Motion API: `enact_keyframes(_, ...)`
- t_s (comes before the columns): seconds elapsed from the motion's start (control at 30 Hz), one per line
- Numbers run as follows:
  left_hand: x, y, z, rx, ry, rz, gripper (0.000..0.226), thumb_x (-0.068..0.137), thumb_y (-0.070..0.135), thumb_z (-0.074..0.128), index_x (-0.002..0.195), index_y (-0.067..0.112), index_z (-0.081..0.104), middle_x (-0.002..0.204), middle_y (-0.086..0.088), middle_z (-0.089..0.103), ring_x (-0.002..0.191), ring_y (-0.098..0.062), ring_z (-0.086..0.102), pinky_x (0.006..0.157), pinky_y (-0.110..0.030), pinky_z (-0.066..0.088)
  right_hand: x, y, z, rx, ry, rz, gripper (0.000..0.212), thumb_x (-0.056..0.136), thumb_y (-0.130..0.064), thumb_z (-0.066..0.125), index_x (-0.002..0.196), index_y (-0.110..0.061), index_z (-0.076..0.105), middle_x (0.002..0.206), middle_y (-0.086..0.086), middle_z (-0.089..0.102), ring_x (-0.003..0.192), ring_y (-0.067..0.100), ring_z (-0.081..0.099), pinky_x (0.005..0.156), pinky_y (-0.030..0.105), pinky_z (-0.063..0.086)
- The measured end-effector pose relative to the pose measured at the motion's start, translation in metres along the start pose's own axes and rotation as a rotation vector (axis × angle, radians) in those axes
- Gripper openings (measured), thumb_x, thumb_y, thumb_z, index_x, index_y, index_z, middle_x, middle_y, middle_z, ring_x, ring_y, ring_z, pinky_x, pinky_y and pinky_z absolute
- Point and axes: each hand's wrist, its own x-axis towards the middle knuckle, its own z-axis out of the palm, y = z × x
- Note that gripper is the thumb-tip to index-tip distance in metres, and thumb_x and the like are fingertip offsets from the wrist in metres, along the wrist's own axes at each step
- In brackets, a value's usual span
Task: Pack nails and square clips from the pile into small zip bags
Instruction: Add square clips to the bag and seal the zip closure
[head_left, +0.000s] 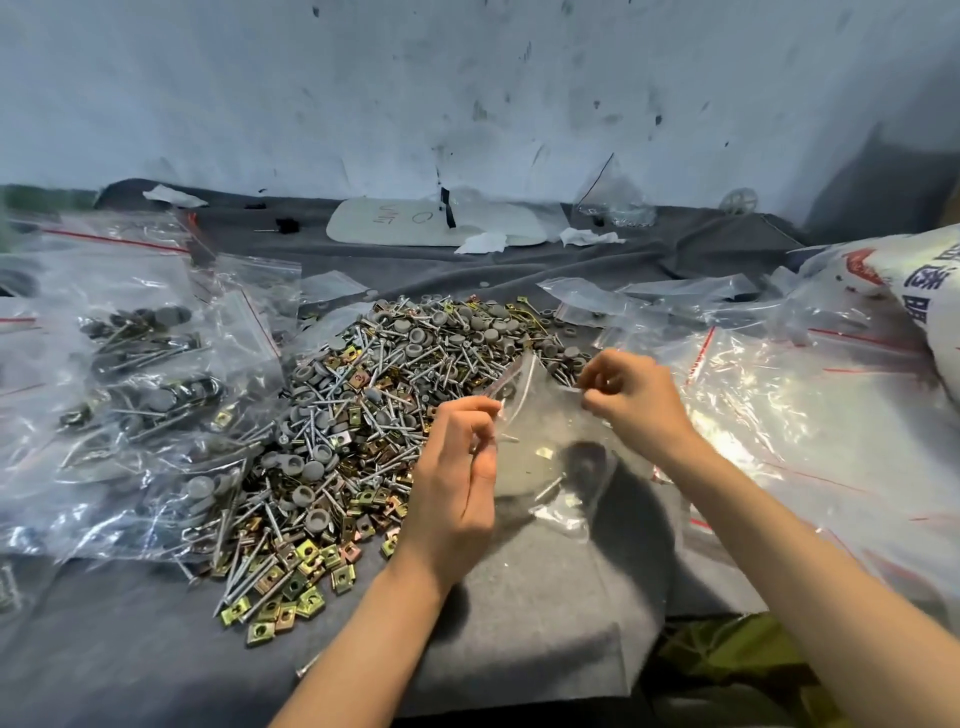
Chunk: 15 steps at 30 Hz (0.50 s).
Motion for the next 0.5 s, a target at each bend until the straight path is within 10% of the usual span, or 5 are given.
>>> enact_keyframes(0.2, 0.0, 0.001, 0.001, 0.006, -0.008, 0.125, 0.012, 0.091, 0.013, 0.042, 0.102, 0.015, 0.044, 0.128, -0.01, 0.04, 0.12, 0.003, 0.04, 0.096, -0.011, 0.038, -0.018, -0.076, -0.047, 0.494, 0.115, -0.406, 0.029, 0.08, 0.007, 0.061, 0.086, -0.021, 0.063, 0.077, -0.007, 0.066, 0.071, 0.012, 0.067, 0.072, 0.024, 0.055)
enact_keyframes(0.5, -0.001, 0.002, 0.001, 0.148, 0.011, 0.285, 0.014, 0.102, 0.02, 0.033, 0.104, 0.008, 0.041, 0.131, -0.022, 0.039, 0.124, -0.01, 0.037, 0.105, -0.014, 0.028, -0.034, -0.108, -0.049, -0.207, -0.134, -0.742, 0.024, 0.088, 0.001, 0.061, 0.11, -0.008, 0.067, 0.086, 0.004, 0.069, 0.078, 0.018, 0.063, 0.074, 0.035, 0.049)
